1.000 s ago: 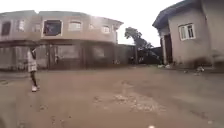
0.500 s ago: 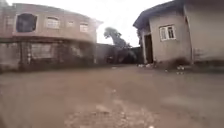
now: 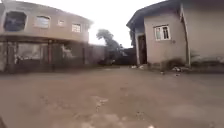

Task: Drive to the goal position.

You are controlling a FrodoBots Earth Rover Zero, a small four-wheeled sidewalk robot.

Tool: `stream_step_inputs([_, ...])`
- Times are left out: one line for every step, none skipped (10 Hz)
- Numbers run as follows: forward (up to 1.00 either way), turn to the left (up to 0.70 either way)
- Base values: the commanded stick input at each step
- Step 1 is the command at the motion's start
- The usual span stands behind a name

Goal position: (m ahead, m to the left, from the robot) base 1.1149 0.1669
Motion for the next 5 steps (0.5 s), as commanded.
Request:
stream_step_inputs([0.7, 0.35])
stream_step_inputs([0.7, 0.35])
stream_step_inputs([0.7, 0.35])
stream_step_inputs([0.7, 0.35])
stream_step_inputs([0.7, 0.35])
